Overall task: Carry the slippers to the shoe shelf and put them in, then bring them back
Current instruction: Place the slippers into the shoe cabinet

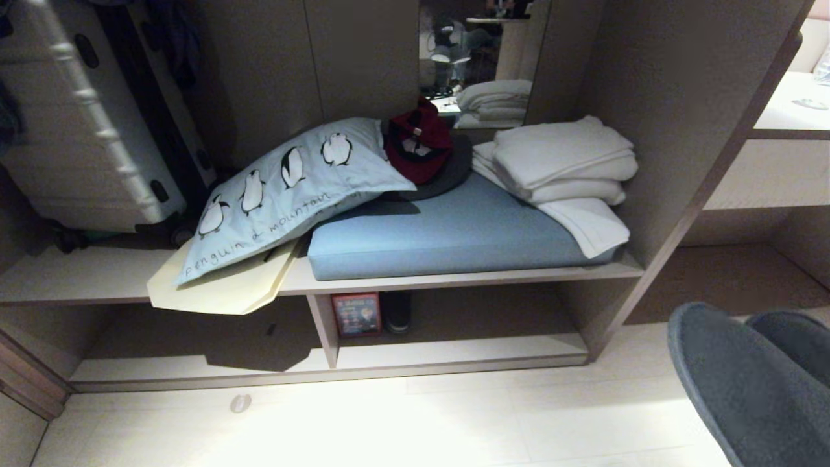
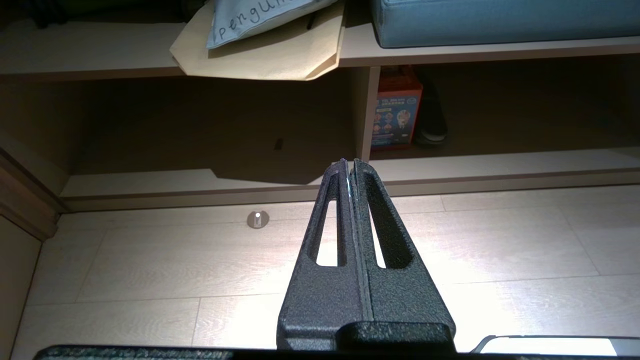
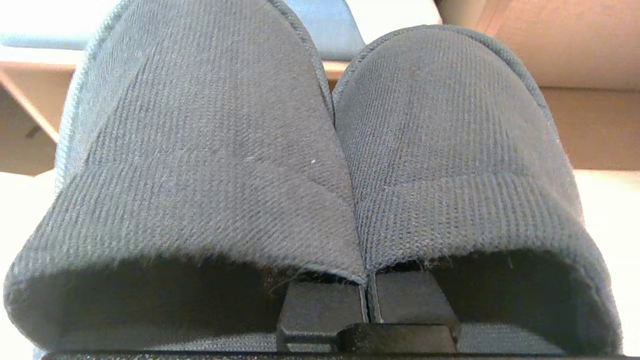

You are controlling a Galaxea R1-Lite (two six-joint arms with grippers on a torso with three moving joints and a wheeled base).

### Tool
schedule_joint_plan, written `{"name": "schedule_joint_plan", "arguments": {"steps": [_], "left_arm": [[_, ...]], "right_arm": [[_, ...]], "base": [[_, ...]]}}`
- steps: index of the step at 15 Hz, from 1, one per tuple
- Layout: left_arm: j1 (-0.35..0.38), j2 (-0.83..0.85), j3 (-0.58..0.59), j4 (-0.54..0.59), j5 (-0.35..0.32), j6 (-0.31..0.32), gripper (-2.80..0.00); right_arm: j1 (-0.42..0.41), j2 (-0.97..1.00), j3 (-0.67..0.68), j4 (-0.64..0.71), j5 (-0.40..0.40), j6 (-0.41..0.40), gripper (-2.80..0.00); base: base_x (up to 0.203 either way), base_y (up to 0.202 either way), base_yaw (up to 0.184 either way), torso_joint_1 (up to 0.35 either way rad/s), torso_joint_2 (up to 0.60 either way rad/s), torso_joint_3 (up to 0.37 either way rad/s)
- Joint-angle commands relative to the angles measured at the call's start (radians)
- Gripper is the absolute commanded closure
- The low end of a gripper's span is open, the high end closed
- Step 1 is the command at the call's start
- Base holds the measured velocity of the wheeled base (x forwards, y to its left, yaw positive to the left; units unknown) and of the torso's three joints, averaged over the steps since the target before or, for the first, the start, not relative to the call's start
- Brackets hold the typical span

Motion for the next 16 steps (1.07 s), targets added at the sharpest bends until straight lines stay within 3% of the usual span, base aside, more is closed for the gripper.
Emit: {"name": "schedule_joint_plan", "arguments": {"steps": [1, 4, 11, 16], "left_arm": [[0.000, 0.001, 0.000, -0.001, 0.000, -0.001, 0.00], [0.000, 0.000, 0.000, -0.001, 0.000, -0.001, 0.00], [0.000, 0.000, 0.000, -0.001, 0.000, -0.001, 0.00], [0.000, 0.000, 0.000, -0.001, 0.000, -0.001, 0.00]], "right_arm": [[0.012, -0.238, 0.057, 0.062, 0.000, -0.006, 0.00], [0.016, -0.327, 0.075, 0.246, 0.007, 0.010, 0.00], [-0.003, -0.489, 0.074, 0.391, 0.023, 0.010, 0.00], [-0.004, -0.551, 0.076, 0.413, 0.020, 0.022, 0.00]], "base": [[0.000, 0.000, 0.000, 0.000, 0.00, 0.000], [0.000, 0.000, 0.000, 0.000, 0.00, 0.000], [0.000, 0.000, 0.000, 0.000, 0.00, 0.000], [0.000, 0.000, 0.000, 0.000, 0.00, 0.000]]}}
